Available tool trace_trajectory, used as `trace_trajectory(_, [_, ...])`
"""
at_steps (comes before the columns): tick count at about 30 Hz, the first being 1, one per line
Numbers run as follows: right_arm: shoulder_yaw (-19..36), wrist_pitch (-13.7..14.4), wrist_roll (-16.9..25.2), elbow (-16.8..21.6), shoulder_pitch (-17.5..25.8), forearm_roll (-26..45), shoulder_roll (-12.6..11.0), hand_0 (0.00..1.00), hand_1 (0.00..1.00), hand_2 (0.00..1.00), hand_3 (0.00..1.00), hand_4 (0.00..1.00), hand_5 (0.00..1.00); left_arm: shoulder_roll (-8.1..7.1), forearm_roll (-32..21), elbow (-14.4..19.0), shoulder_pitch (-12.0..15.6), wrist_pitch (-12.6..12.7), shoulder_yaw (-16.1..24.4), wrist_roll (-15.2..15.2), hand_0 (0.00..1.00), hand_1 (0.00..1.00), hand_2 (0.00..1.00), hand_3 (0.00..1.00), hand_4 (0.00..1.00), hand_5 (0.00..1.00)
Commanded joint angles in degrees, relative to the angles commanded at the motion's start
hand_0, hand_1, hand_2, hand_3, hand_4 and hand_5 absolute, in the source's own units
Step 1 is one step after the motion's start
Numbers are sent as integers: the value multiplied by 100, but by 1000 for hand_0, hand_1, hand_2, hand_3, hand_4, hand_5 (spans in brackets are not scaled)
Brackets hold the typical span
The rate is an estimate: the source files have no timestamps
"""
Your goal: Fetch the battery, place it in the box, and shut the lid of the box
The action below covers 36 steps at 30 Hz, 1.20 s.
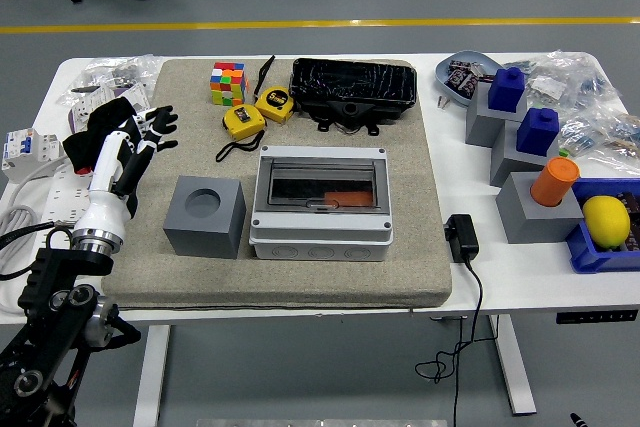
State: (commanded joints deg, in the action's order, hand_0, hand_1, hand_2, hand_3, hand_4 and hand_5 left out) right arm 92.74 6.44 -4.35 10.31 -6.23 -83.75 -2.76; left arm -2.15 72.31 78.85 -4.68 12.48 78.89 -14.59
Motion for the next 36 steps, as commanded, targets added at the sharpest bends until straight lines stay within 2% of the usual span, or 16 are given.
trace_trajectory(2, [70, -9, 103, 0, -11, 72, -6, 846, 770, 775, 815, 998, 998, 22, -240, -16, 3, 59, -2, -255, 733, 832, 827, 797, 998, 998])
trace_trajectory(3, [73, -19, 125, 0, -15, 99, -9, 846, 770, 775, 815, 998, 998, 31, -272, -17, 6, 38, 5, -269, 733, 832, 827, 797, 998, 998])
trace_trajectory(5, [79, -37, 154, 0, -30, 145, -14, 846, 770, 775, 815, 998, 998, 43, -243, -10, 19, -142, 24, -146, 733, 832, 827, 797, 998, 998])
trace_trajectory(6, [92, -41, 154, 0, -40, 150, -16, 913, 838, 846, 874, 998, 998, 42, -176, 4, 27, -257, 39, -44, 720, 755, 745, 732, 998, 998])
trace_trajectory(8, [84, -44, 146, 0, -53, 148, -20, 913, 838, 846, 874, 998, 998, 42, -57, 21, 33, -317, 64, 53, 720, 755, 745, 732, 998, 998])
trace_trajectory(11, [-120, -107, 66, 0, -76, 221, -34, 913, 838, 846, 874, 998, 998, 69, -69, 36, 60, -260, 125, 74, 720, 755, 745, 732, 998, 998])
trace_trajectory(12, [-181, -121, 44, 0, -81, 241, -36, 821, 775, 794, 811, 998, 998, 77, -71, 41, 70, -246, 141, 80, 647, 672, 654, 676, 998, 998])
trace_trajectory(17, [-427, -227, -54, 0, -85, 304, -33, 821, 775, 794, 811, 998, 998, 95, -73, 43, 117, -214, 139, 100, 647, 672, 654, 676, 998, 998])
trace_trajectory(19, [-438, -235, -73, 0, -90, 288, -30, 797, 740, 767, 783, 998, 998, 107, -82, 40, 120, -188, 146, 94, 638, 659, 641, 662, 998, 998])
trace_trajectory(23, [-490, -257, -97, 0, -112, 297, -39, 797, 740, 767, 783, 998, 998, 126, -104, 50, 112, -63, 193, 52, 638, 659, 641, 662, 998, 998])
trace_trajectory(24, [-517, -259, -117, 0, -124, 305, -43, 783, 726, 751, 774, 998, 998, 123, -89, 58, 105, -34, 213, 50, 627, 642, 628, 650, 998, 970])
trace_trajectory(29, [-608, -287, -138, 0, -139, 336, -38, 783, 726, 751, 774, 998, 998, 108, -53, 76, 104, 25, 288, 46, 627, 642, 628, 650, 998, 970])
trace_trajectory(30, [-617, -291, -142, 0, -137, 342, -33, 785, 719, 746, 771, 998, 998, 108, -50, 77, 106, 30, 301, 46, 618, 635, 620, 642, 966, 916])
trace_trajectory(36, [-572, -319, -206, 0, -143, 279, -22, 784, 714, 736, 768, 998, 998, 120, -25, 104, 110, 60, 396, 34, 609, 631, 617, 641, 955, 899])
